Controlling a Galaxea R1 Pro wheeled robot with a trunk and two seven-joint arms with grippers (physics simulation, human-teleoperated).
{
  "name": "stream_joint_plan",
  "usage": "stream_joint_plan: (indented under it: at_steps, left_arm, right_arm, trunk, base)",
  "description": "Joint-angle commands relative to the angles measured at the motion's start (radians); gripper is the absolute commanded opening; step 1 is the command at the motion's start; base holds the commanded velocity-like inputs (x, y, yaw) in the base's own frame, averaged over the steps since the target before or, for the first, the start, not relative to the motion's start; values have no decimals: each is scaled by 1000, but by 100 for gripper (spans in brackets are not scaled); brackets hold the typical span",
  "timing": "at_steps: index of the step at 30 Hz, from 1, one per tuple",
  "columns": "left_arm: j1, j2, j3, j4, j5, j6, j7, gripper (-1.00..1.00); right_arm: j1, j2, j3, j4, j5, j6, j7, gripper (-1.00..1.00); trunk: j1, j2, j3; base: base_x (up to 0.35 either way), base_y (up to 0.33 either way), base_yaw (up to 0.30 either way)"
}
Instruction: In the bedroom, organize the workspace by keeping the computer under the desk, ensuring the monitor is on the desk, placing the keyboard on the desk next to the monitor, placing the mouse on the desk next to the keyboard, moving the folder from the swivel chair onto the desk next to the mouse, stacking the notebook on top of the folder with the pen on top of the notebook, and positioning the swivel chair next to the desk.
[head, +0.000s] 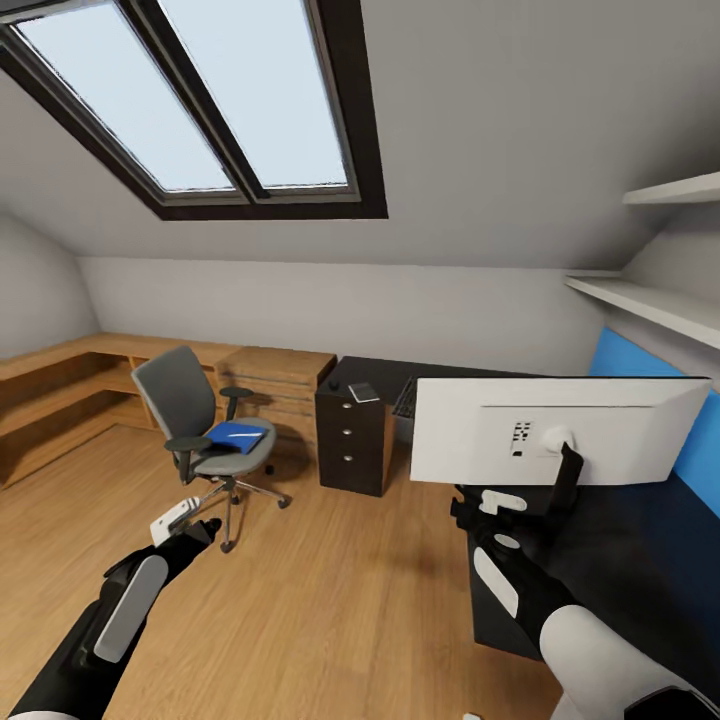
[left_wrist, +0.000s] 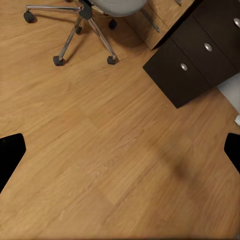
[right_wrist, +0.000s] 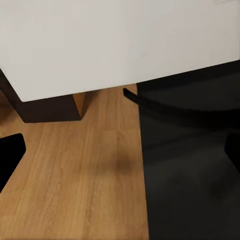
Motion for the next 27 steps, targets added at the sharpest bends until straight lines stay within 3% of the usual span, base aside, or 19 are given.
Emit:
stream_joint_plan:
  at_steps: [1, 7, 8, 11, 12, 13, 17, 18, 22, 23, 27]
  left_arm:
    - [0, -1, -4, -1, 10, 2, 8, 100]
    - [0, -1, -11, 10, 10, 2, 8, 100]
    - [0, -1, -79, 29, 7, 2, 9, 100]
    - [0, -2, -92, 30, 8, 0, 9, 100]
    - [0, -2, -113, 36, 8, -5, 9, 100]
    - [0, -2, -124, 39, 8, -6, 10, 100]
    - [0, -1, -143, 43, 7, -8, 10, 100]
    - [0, -2, -146, 44, 7, -8, 10, 100]
    - [0, -4, -158, 46, 8, -8, 10, 100]
    - [0, -7, -168, 48, 7, -8, 10, 100]
    - [0, -17, -172, 49, 6, -8, 10, 100]
  right_arm:
    - [-1, -1, 8, -1, -10, -5, -6, 100]
    - [-1, -3, 8, -6, -10, -4, -4, 100]
    - [-1, -15, 7, -90, -11, 12, -5, 100]
    - [0, -31, 6, -177, -11, 73, -7, 100]
    - [2, -74, 5, -339, -14, 245, -8, 100]
    - [2, -89, 2, -411, -16, 316, -9, 100]
    - [2, -109, -29, -560, -16, 445, -23, 100]
    - [1, -112, -55, -597, -15, 486, -39, 100]
    - [-7, -117, -118, -642, -13, 591, -89, 100]
    - [-75, -134, -147, -660, -11, 727, -119, 100]
    - [-196, -164, -157, -668, -11, 913, -128, 100]
  trunk:
    - [0, -1, 0]
    - [0, -1, 0]
    - [0, -1, 0]
    - [0, -1, 0]
    - [0, -1, 0]
    - [0, -1, 0]
    - [0, -1, 0]
    - [0, -1, 0]
    - [0, -1, 0]
    - [0, -1, 0]
    - [0, -1, 0]
  base:
    - [0, 0, 15]
    - [0, 0, 5]
    - [0, 0, 0]
    - [0, 0, 0]
    - [0, 0, 0]
    - [0, 0, 0]
    - [0, 0, 0]
    - [0, 0, 0]
    - [0, 0, 0]
    - [0, 0, 0]
    - [0, 0, 0]
